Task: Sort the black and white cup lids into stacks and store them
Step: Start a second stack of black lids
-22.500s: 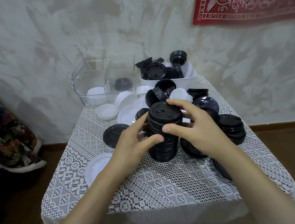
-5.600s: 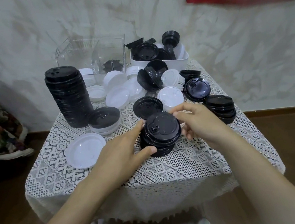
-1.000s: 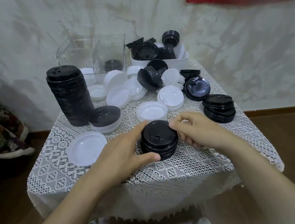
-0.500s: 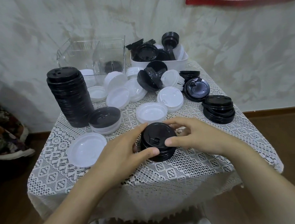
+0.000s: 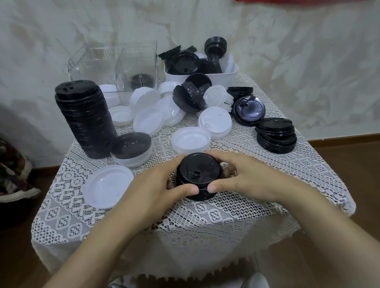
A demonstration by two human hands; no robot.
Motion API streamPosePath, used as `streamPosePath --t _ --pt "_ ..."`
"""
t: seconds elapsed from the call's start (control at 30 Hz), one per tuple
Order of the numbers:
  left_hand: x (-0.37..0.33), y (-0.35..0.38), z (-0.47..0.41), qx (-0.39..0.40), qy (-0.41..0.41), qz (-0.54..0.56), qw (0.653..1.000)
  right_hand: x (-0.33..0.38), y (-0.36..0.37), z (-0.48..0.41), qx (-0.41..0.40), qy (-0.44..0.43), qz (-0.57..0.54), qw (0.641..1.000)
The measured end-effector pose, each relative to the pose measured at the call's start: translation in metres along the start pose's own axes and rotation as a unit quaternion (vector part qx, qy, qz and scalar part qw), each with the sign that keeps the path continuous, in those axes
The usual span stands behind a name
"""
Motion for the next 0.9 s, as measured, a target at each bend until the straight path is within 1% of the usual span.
streamPosePath --t 0.17,0.3,0.43,0.5,0.6,0.7,0.77,0.87,0.9 --pt "0.001 0.001 0.001 -0.013 -0.008 -0.004 1.000 0.003 0.004 0.001 0.002 0.005 0.014 1.000" --pt "-0.005 0.002 0.008 -0.029 -0.022 0.006 0.999 0.005 0.010 0.010 -0.049 0.014 0.049 0.997" --pt "-0.007 0.003 0.010 -0.049 -0.035 0.006 0.998 -0.001 0.014 0.019 -0.102 0.033 0.042 0.993" --pt "-0.009 0.003 0.010 -0.051 -0.036 0.003 0.998 0.000 0.015 0.021 -0.114 0.040 0.049 0.991" --pt "-0.014 0.003 0.009 -0.045 -0.025 0.002 0.999 0.002 0.017 0.023 -0.134 0.028 0.051 0.989" --pt "-0.016 0.002 0.005 -0.045 -0.044 0.016 0.998 0.000 0.017 0.022 -0.154 0.023 0.054 0.986" --pt "-0.016 0.004 0.002 -0.054 -0.049 0.016 0.997 -0.002 0.017 0.021 -0.156 0.024 0.049 0.986" --pt "-0.021 0.006 0.000 -0.063 -0.031 0.000 0.998 -0.007 0.011 0.021 -0.143 0.037 0.029 0.989" --pt "-0.023 0.006 0.000 -0.064 -0.024 0.001 0.998 -0.009 0.007 0.022 -0.150 0.048 0.016 0.987"
Point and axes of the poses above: each hand's wrist, its own z-axis away from the middle knuckle, its own y-axis out of the palm, x = y × z, the point moved 3 cm from there along -z, towards the middle knuckle, and after that the axes turned 8 degrees about x, right-handed, at the moved point
